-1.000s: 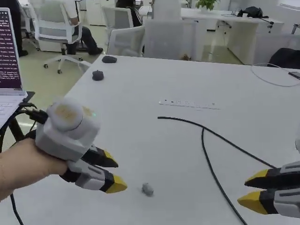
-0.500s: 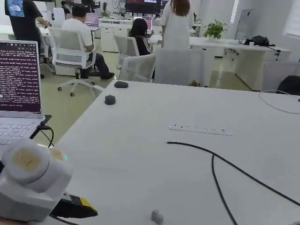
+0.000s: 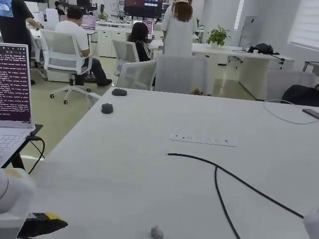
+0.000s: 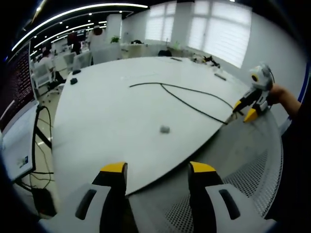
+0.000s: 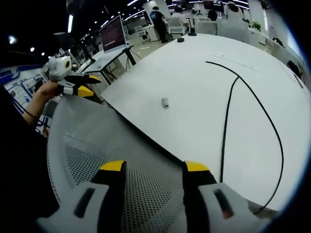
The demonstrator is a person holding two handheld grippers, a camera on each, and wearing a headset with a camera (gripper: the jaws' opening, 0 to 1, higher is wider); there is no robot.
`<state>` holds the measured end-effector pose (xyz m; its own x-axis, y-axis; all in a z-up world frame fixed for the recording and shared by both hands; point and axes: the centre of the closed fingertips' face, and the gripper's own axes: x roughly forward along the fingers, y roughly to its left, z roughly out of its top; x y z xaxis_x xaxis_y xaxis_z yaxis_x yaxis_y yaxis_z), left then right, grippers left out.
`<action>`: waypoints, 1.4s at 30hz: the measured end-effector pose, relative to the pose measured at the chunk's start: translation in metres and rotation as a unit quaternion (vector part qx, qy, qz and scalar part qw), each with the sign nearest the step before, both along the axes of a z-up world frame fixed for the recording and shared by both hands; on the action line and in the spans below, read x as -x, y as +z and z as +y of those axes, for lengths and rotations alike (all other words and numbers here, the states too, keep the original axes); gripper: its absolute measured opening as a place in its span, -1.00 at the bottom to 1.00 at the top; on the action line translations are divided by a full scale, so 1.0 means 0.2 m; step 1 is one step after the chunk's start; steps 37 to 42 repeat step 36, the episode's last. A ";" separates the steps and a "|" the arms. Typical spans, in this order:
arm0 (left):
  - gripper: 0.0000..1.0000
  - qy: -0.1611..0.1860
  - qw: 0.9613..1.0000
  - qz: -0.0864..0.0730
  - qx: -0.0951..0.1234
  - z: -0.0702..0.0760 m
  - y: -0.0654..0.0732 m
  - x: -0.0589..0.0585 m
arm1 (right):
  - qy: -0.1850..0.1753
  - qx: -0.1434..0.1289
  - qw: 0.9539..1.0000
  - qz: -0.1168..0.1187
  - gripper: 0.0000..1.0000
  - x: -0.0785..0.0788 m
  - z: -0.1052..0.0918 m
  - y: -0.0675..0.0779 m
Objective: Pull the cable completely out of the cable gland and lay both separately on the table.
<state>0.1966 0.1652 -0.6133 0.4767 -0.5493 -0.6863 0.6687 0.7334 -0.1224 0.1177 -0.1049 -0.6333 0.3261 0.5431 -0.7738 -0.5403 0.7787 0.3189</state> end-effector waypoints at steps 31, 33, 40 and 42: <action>0.04 0.011 1.000 0.007 -0.018 0.00 -0.06 0.04 | -0.047 -0.011 0.999 0.011 0.07 0.00 -0.01 -0.03; 0.03 0.010 1.000 0.007 -0.021 0.00 -0.07 0.04 | -0.043 -0.009 0.999 0.012 0.07 0.00 -0.01 -0.03; 0.04 0.013 1.000 0.006 -0.020 0.01 -0.06 0.04 | -0.041 -0.006 0.999 0.013 0.08 0.00 -0.01 -0.04; 0.04 0.013 1.000 0.006 -0.020 0.01 -0.06 0.04 | -0.041 -0.006 0.999 0.013 0.08 0.00 -0.01 -0.04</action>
